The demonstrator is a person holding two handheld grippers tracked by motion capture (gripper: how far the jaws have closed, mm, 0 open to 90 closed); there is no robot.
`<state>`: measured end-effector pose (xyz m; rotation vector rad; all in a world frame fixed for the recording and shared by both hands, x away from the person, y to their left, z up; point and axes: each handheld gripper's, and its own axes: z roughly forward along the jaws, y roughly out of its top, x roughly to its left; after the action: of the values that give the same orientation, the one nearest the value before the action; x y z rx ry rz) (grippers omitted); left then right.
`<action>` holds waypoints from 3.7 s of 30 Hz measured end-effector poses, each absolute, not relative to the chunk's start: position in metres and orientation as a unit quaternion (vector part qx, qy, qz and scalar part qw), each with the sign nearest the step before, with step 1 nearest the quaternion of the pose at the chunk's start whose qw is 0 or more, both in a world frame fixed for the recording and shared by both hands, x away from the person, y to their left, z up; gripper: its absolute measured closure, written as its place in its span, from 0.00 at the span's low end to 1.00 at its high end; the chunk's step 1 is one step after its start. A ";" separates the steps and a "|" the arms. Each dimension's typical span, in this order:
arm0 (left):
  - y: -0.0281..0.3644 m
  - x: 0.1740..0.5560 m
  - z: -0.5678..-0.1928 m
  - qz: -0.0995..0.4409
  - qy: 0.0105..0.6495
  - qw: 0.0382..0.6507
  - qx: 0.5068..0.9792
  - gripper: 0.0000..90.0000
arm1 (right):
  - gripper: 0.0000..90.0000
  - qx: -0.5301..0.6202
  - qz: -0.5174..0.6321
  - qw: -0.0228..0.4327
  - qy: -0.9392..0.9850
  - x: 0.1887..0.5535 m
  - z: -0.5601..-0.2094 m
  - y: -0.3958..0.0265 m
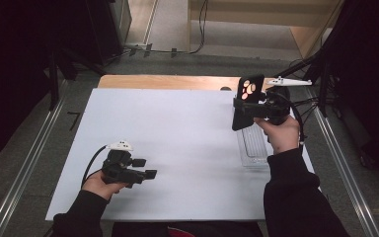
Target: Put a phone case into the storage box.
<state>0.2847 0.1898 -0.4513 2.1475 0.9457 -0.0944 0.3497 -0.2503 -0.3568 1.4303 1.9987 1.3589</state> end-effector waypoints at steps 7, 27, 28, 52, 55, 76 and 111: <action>0.188 0.286 -0.453 -0.039 0.368 0.383 0.846 0.34 | 0.14 0.540 0.462 0.199 0.675 0.356 -0.367 -0.272; 0.186 0.289 -0.453 -0.043 0.366 0.386 0.845 0.34 | 0.14 0.611 0.401 0.216 0.647 0.397 -0.422 -0.291; 0.186 0.289 -0.453 -0.044 0.367 0.387 0.845 0.34 | 0.14 0.611 0.397 0.215 0.650 0.398 -0.424 -0.290; 0.193 0.288 -0.455 -0.036 0.377 0.388 0.840 0.34 | 0.14 0.622 0.338 0.213 0.673 0.445 -0.460 -0.267; 0.192 0.288 -0.454 -0.035 0.377 0.390 0.839 0.34 | 0.14 0.627 0.341 0.211 0.669 0.449 -0.461 -0.268; 0.192 0.289 -0.455 -0.036 0.376 0.389 0.840 0.34 | 0.09 0.622 0.342 0.209 0.672 0.465 -0.459 -0.267; 0.199 0.293 -0.452 -0.041 0.377 0.397 0.836 0.34 | 0.00 0.554 0.369 0.150 0.731 0.419 -0.422 -0.227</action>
<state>0.2928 0.1994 -0.4524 2.1171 0.9556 -0.1047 0.4187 -0.2270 -0.4222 1.5912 2.1002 1.0602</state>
